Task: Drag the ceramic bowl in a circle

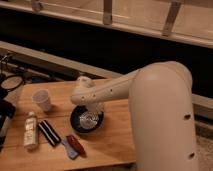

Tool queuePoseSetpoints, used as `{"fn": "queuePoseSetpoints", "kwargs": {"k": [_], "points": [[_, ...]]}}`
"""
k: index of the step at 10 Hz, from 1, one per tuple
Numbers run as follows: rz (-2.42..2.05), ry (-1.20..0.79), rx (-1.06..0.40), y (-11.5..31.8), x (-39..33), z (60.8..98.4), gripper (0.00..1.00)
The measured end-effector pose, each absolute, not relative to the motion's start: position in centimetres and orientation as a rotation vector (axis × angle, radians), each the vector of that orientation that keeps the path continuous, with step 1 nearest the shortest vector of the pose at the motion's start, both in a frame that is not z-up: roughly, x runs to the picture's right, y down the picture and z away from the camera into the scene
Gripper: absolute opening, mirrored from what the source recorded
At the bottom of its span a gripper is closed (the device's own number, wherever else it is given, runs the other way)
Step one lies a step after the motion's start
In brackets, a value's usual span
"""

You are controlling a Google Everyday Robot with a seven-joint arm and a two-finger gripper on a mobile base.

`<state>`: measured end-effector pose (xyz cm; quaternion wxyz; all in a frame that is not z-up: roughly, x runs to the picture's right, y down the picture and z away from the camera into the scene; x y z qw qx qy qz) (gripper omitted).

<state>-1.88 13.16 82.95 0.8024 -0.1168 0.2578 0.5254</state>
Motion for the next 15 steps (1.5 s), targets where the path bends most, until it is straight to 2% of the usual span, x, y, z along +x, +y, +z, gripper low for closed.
{"fn": "queuePoseSetpoints", "kwargs": {"k": [15], "points": [[1.073, 0.544, -0.251, 11.7, -8.0, 84.7, 0.10]]}}
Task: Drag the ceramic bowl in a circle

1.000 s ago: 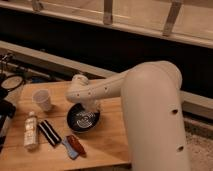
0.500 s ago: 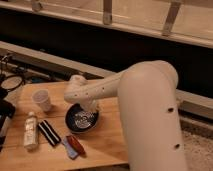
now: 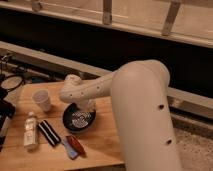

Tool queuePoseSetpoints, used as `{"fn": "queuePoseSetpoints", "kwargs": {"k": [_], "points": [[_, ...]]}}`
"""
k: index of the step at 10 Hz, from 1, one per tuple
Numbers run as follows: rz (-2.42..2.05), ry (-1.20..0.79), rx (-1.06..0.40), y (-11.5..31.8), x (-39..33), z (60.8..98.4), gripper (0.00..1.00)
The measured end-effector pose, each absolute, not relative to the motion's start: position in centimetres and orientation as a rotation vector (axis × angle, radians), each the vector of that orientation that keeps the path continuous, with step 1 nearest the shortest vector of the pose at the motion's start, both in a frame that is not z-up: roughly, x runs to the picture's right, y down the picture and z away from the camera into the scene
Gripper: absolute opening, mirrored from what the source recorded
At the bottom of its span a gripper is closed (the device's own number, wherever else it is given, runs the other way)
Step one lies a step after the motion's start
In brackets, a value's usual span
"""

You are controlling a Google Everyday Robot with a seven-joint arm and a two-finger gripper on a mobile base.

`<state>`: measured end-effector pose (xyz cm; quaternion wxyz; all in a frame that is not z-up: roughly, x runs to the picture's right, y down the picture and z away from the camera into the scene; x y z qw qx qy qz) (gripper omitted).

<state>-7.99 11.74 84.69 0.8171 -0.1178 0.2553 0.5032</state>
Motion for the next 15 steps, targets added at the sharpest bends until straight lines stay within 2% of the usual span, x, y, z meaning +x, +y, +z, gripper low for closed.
{"fn": "queuePoseSetpoints", "kwargs": {"k": [3, 15], "points": [[1.080, 0.534, -0.237, 10.0, -9.3, 86.4, 0.10], [1.057, 0.538, -0.232, 9.1, -9.7, 87.3, 0.10]]}}
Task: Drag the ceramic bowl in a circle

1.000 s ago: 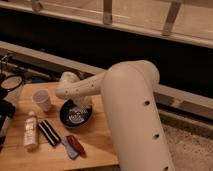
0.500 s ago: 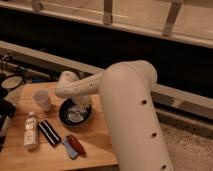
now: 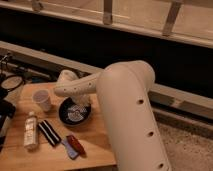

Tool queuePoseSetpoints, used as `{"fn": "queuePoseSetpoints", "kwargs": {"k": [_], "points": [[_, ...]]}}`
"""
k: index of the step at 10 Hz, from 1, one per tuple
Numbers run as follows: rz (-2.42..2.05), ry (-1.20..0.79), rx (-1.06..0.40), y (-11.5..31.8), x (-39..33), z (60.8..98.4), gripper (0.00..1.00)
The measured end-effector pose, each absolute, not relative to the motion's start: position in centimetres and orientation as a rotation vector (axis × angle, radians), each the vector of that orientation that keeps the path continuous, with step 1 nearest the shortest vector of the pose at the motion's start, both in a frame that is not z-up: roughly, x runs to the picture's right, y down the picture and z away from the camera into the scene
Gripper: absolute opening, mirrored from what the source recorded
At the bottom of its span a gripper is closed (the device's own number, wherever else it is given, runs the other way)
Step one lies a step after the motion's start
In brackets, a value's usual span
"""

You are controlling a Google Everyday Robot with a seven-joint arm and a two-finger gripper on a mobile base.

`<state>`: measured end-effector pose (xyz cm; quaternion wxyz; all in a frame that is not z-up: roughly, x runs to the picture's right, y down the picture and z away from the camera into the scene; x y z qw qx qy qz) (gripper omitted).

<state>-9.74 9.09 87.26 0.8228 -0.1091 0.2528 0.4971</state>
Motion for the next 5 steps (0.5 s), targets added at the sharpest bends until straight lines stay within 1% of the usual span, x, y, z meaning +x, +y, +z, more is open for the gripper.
{"fn": "queuePoseSetpoints", "kwargs": {"k": [5], "points": [[1.050, 0.538, -0.229, 8.52, -9.97, 87.70, 0.10]]}}
